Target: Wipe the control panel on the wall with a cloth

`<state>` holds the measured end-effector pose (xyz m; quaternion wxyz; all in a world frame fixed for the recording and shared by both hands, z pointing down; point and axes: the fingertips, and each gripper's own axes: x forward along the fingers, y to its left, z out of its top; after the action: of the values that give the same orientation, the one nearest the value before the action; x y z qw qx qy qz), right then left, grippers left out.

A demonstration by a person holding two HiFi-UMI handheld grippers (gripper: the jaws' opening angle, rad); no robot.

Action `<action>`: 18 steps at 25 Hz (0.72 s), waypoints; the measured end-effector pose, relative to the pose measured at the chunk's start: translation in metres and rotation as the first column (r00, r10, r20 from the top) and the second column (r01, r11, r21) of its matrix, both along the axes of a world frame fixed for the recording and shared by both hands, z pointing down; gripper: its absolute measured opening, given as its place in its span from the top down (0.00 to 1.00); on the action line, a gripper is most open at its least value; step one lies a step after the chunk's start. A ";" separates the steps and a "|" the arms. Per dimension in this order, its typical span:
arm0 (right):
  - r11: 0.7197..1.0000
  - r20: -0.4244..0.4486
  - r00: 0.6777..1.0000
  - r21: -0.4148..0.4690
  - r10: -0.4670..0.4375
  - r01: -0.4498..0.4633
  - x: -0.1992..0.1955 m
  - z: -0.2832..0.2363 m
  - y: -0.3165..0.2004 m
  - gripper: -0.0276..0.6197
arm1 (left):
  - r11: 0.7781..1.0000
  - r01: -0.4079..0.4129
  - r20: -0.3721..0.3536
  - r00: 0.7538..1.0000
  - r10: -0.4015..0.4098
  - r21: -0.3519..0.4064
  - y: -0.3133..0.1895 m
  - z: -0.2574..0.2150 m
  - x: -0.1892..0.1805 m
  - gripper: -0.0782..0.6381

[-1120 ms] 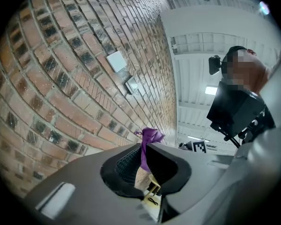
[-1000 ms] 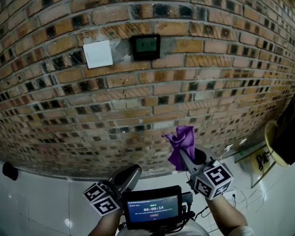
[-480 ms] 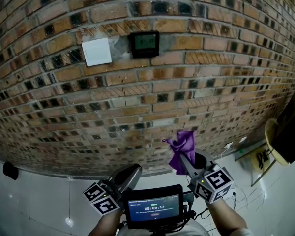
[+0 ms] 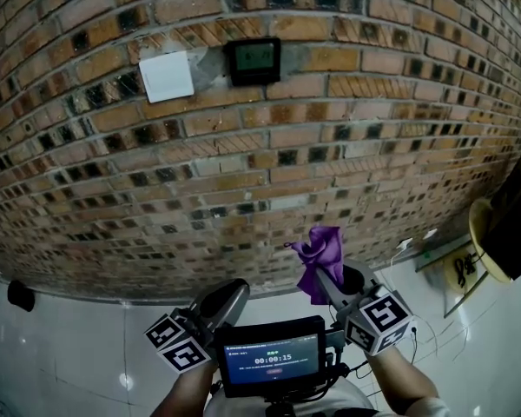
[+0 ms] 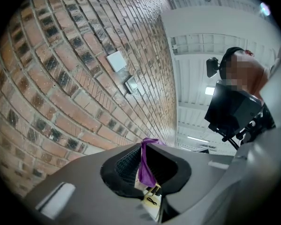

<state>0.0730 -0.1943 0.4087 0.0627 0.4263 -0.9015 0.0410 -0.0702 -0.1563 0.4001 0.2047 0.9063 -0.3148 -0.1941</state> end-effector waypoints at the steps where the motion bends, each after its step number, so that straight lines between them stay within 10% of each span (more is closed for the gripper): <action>1: 1.000 -0.003 1.000 -0.004 -0.002 0.002 0.000 -0.001 0.000 0.83 | 1.000 0.001 0.000 1.000 -0.001 0.002 -0.001 -0.002 0.000 0.87; 18: 0.998 -0.012 0.998 -0.001 -0.061 0.061 -0.023 -0.003 0.011 0.83 | 1.000 -0.004 0.010 1.000 0.004 -0.002 0.006 0.002 0.001 0.87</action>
<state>0.0496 -0.1836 0.4061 0.0693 0.3990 -0.9136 0.0366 -0.0690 -0.1504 0.4018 0.2041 0.9077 -0.3144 -0.1888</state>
